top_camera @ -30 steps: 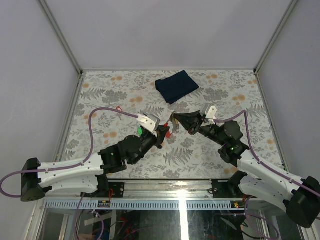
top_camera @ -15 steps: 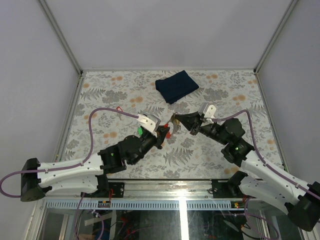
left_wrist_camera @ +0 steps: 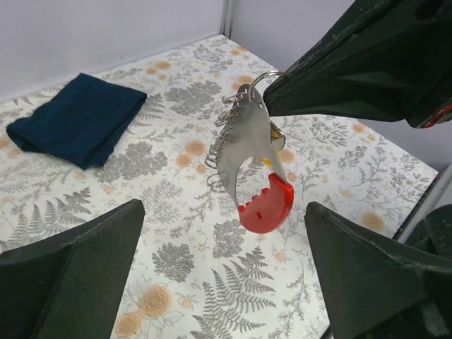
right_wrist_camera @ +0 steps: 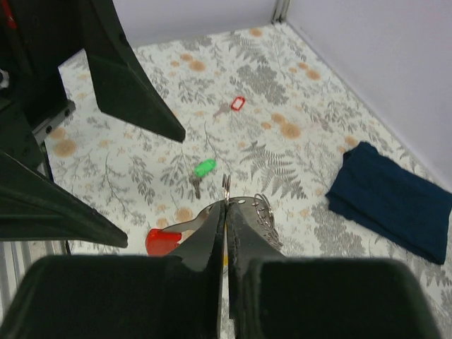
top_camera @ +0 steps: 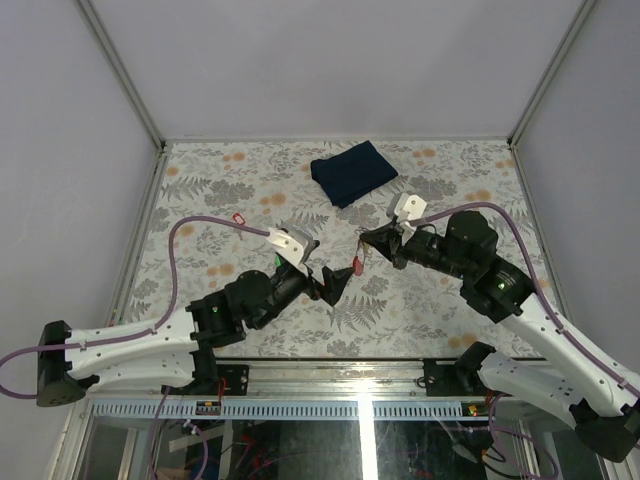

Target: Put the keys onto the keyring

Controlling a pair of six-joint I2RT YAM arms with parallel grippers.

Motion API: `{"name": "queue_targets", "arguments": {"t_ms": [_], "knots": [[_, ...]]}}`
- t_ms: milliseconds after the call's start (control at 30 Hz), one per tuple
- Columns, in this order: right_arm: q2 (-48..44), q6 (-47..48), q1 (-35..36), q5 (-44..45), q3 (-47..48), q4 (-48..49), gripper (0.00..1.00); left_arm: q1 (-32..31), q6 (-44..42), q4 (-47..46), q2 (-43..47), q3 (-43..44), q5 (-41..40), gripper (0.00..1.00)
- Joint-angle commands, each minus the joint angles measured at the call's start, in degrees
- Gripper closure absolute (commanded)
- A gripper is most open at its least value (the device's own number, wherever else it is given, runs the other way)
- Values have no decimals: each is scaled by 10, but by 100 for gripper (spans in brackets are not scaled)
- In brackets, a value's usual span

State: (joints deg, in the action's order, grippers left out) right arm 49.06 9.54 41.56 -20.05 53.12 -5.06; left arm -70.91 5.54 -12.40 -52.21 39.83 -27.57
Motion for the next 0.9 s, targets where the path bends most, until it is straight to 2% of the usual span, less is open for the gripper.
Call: {"name": "queue_targets", "arguments": {"t_ms": [0, 233, 333, 533, 700, 867], "knots": [[6, 15, -3, 25, 42, -58, 100, 2, -1, 47, 3, 36, 6, 0], [-5, 11, -3, 41, 38, -70, 100, 2, 50, 193, -18, 105, -15, 0], [-10, 7, -3, 43, 34, -67, 100, 2, 43, 255, -40, 142, 2, 0], [-16, 2, -3, 44, 27, -60, 100, 2, 33, 240, -43, 136, 9, 0], [-21, 4, -3, 52, 28, -72, 100, 2, 38, 289, -79, 161, -17, 0], [-25, 5, -3, 57, 27, -79, 100, 5, 40, 322, -98, 183, 16, 0]]}}
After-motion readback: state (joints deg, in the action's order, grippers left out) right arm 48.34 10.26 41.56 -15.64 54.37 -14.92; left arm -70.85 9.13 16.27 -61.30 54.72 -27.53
